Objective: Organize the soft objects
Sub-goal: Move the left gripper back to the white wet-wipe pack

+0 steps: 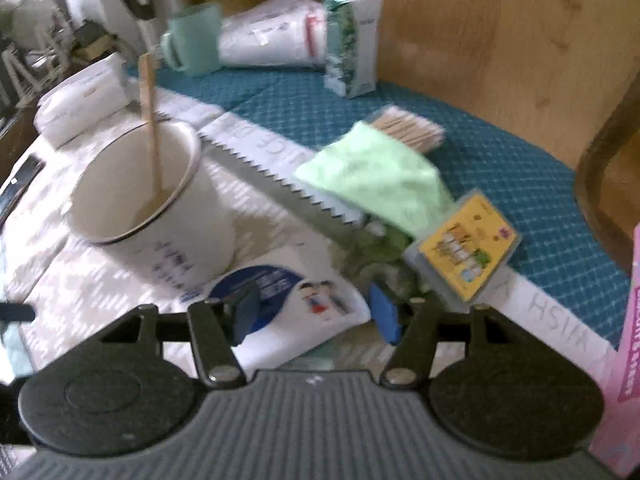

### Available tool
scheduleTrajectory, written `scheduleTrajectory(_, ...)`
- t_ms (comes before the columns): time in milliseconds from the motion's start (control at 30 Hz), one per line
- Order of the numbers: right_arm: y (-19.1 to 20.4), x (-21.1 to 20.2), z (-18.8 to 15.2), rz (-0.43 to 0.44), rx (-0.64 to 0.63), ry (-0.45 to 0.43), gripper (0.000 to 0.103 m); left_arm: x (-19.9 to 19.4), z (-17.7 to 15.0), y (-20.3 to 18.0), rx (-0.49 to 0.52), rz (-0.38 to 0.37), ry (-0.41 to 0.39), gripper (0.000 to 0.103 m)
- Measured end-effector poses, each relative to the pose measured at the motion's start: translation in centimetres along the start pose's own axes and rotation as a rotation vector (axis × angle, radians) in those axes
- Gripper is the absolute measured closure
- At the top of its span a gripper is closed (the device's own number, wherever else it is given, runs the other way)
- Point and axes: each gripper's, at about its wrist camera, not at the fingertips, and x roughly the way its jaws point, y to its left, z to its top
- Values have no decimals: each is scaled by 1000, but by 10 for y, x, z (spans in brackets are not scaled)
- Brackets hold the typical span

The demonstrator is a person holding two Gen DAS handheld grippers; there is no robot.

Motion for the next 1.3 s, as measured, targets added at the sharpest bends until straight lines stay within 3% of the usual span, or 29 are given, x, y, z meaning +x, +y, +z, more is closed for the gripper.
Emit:
scheduleTrajectory(333,45,-35,-47,123,-68,57,41,9,2,15,-4,-24,20,26)
scheduleTrajectory(600,52,-50,-48,111,-102,1,41,7,-1,20,6,-25,20,26)
scheduleTrajectory(900,68,-26,-66,16,-315,47,33,7,-1,25,0,-22,19,25)
scheduleTrajectory(1000,76,-22,-75,-95,-427,21,34,7,-1,25,-1,-19,21,24)
scheduleTrajectory(1200,65,-19,-66,-185,-405,2,31,9,-2,25,-2,-13,24,24)
scheduleTrajectory(1300,62,-26,-61,-118,-382,-22,31,9,0,26,-3,-12,21,24)
